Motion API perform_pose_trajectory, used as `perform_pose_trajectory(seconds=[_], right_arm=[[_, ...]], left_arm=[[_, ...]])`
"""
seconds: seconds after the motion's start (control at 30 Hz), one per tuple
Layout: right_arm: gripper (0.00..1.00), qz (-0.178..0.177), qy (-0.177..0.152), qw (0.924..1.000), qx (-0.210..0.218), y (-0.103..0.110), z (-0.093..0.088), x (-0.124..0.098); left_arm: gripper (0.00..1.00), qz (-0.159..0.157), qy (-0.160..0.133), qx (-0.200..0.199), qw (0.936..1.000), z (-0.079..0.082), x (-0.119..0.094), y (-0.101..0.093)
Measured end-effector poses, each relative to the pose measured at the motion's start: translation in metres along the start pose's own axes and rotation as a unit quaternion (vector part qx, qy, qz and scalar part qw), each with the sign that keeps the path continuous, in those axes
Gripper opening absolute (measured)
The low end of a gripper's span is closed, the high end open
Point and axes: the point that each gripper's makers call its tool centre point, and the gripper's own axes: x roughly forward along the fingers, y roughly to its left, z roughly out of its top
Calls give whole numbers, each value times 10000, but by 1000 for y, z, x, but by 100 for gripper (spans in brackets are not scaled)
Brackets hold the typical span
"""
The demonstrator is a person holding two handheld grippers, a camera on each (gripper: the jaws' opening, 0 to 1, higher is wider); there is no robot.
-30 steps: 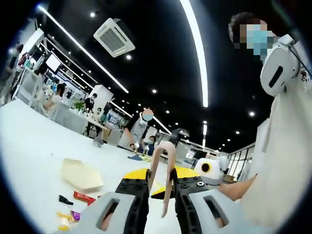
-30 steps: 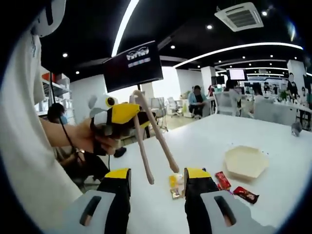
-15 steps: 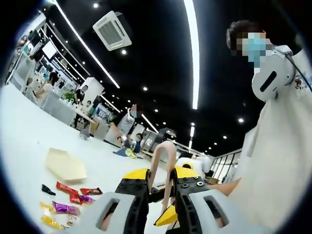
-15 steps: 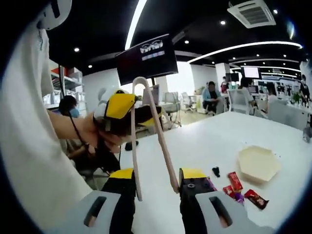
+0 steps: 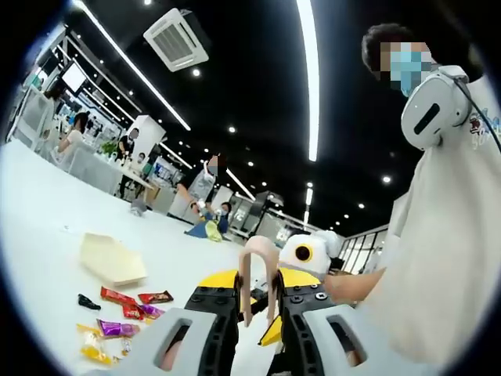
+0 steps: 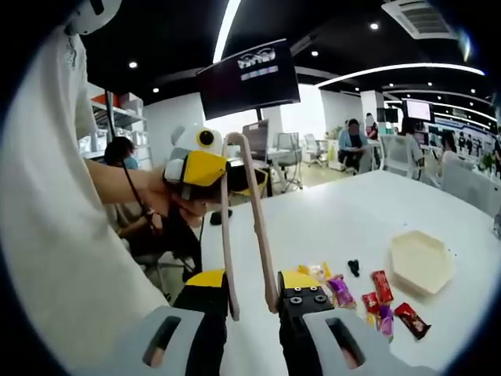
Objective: Place the target food into the container with the food tongs after gripping and lifting it, then release it inside without dropping or visibly crushing the food.
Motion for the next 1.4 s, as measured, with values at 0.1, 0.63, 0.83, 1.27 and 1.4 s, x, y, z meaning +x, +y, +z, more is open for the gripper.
perform_pose_trajectory(seconds=[0.1,0.63,0.83,1.27,1.4], right_arm=[[23,65,56,10000,21,2,-3,1],[23,270,157,9995,-3,15,-8,1],[33,168,-182,9989,407,12,-2,-3],[26,213,36,9994,284,19,-14,-13],[23,192,71,9996,202,17,-15,-17]], left_arm=[[16,-38,133,83,9999,-3,-1,-1],[15,-239,651,310,9971,-20,-1,-11],[16,-167,493,134,9986,-15,-3,-9],[16,-326,666,124,9972,-23,6,-19],[16,-380,738,218,9963,-26,9,-23]])
